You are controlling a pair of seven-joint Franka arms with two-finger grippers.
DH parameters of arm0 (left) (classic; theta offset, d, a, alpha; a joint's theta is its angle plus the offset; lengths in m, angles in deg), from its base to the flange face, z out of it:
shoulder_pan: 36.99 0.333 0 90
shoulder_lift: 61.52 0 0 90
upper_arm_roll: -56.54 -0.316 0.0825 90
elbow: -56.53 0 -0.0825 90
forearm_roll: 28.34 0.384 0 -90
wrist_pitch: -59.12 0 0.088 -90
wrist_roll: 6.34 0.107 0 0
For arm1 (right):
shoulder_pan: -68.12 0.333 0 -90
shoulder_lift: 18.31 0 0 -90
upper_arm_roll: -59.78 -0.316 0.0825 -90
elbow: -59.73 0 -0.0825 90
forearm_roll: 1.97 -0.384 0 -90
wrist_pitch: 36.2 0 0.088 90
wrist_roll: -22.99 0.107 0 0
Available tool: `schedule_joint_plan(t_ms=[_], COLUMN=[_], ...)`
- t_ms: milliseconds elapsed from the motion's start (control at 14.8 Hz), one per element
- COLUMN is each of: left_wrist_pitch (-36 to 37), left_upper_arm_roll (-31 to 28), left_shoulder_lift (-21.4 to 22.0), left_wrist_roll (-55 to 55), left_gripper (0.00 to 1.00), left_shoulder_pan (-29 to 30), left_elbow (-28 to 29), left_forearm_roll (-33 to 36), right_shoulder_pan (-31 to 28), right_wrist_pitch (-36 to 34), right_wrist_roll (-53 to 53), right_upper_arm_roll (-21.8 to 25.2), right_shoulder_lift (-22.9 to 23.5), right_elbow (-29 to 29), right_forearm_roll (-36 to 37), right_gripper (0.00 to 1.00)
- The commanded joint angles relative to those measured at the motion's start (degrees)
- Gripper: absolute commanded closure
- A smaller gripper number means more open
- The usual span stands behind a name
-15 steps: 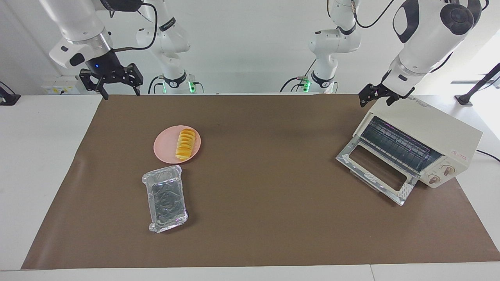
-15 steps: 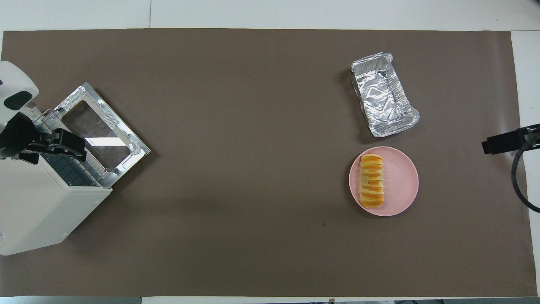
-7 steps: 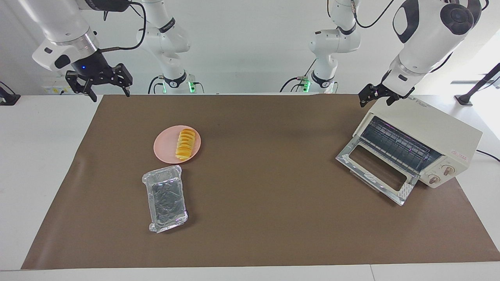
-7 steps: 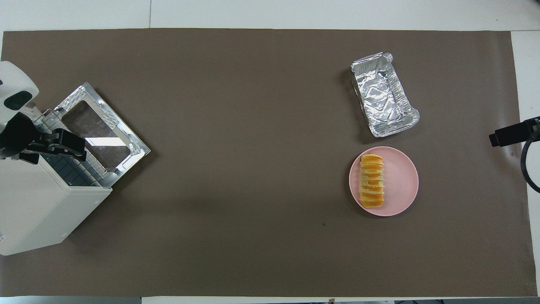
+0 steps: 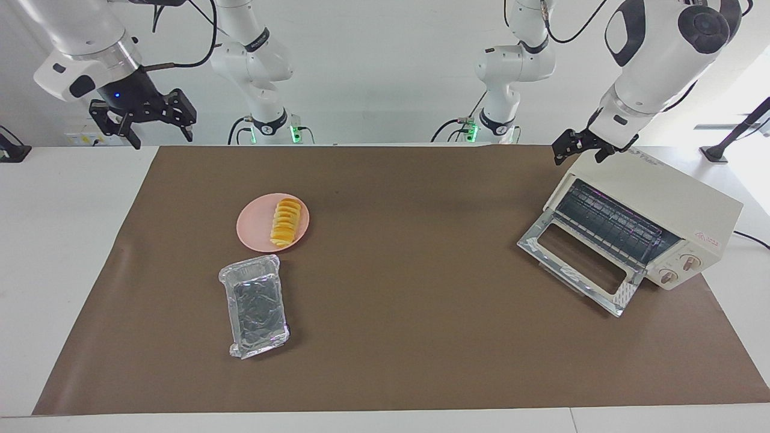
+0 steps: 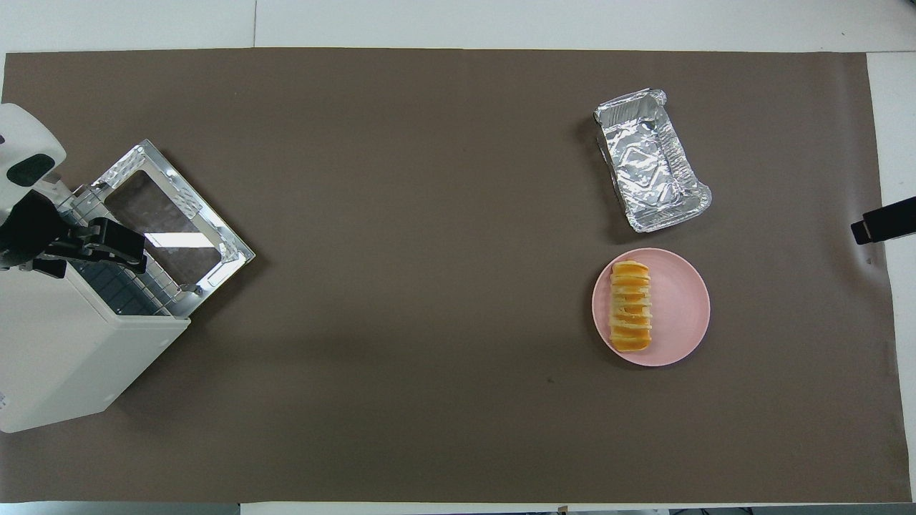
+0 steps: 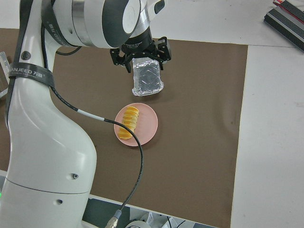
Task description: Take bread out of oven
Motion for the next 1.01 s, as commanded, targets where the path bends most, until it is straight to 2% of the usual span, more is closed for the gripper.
schedule_joint_plan(t_ms=[0,338,540,675,945], left_wrist_pitch=[-0.82,-0.82,-0.82,-0.82,-0.82], left_upper_arm_roll=[0.39,0.39,0.39,0.39,0.39], left_shoulder_lift=[1.24,1.24,1.24,1.24,1.24], left_wrist_roll=[0.09,0.09,0.09,0.09,0.09], left_gripper=[0.0,0.0,0.0,0.0,0.0], left_shoulder_pan=[0.68,0.59,0.59,0.59,0.68], left_elbow=[1.12,1.03,1.03,1.03,1.03], left_forearm_roll=[0.91,0.91,0.91,0.91,0.91], right_shoulder_pan=[1.04,0.17,3.4,5.62,5.36], right_wrist_pitch=[-1.27,-0.14,4.6,4.88,4.53], right_wrist_roll=[-1.25,-1.16,-0.99,-0.81,-1.16], right_upper_arm_roll=[0.9,0.82,3.53,6.35,6.27], right_shoulder_lift=[0.77,-2.47,-6.25,-6.26,-4.77], right_elbow=[1.77,-3.76,-10.25,-10.19,-7.38], right_forearm_roll=[0.83,0.66,0.66,0.66,0.13], right_gripper=[0.0,0.0,0.0,0.0,0.0])
